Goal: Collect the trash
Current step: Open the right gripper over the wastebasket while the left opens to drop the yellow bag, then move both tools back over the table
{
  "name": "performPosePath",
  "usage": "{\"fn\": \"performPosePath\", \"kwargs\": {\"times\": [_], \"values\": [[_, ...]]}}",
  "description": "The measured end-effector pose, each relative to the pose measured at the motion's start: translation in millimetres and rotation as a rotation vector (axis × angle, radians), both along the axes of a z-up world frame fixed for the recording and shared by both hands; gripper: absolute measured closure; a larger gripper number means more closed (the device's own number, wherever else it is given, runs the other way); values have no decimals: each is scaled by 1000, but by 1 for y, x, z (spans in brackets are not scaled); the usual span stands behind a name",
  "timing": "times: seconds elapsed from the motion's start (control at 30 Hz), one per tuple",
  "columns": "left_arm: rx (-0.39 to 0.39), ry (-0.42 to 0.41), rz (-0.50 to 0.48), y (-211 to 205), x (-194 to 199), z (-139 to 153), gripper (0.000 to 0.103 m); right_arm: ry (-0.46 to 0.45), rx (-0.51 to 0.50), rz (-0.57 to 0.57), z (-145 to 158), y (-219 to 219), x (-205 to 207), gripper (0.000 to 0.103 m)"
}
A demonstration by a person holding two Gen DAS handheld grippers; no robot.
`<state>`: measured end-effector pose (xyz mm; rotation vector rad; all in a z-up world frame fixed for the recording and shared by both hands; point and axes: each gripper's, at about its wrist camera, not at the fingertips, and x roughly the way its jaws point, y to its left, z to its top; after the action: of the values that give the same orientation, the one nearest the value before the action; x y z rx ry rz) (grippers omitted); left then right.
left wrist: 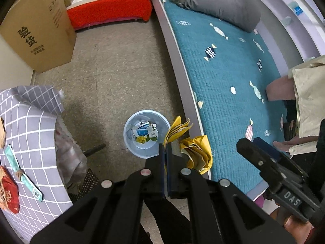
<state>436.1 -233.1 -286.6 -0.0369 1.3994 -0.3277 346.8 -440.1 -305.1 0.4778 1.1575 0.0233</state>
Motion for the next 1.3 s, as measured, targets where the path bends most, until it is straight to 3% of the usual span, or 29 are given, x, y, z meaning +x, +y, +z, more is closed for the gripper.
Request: {"fn": "performPosePath", "kwargs": {"times": [0.13, 0.17, 0.2, 0.23, 0.47, 0.6, 1.0, 1.3], "values": [[-17, -23, -15, -12, 4, 8, 94, -28, -19, -30, 8, -10, -6, 30], [-20, -24, -13, -14, 4, 9, 74, -33, -22, -38, 8, -13, -8, 29], [-14, -30, -8, -16, 3, 11, 45, -34, -24, -45, 9, -15, -9, 29], [-5, -46, -2, -17, 2, 13, 37, -31, -20, -51, 8, -17, -10, 29], [1, -50, 37, -2, -10, 19, 36, -17, -4, -29, 6, -9, -12, 29], [16, -67, 99, 28, -21, 32, 35, -21, 11, 35, 9, 15, -8, 29], [33, -234, 347, 186, -78, 101, 29, -123, -1, 362, 54, 182, -6, 29], [-4, -261, 430, 325, -136, 108, 29, -135, -20, 420, 67, 312, -43, 29]]}}
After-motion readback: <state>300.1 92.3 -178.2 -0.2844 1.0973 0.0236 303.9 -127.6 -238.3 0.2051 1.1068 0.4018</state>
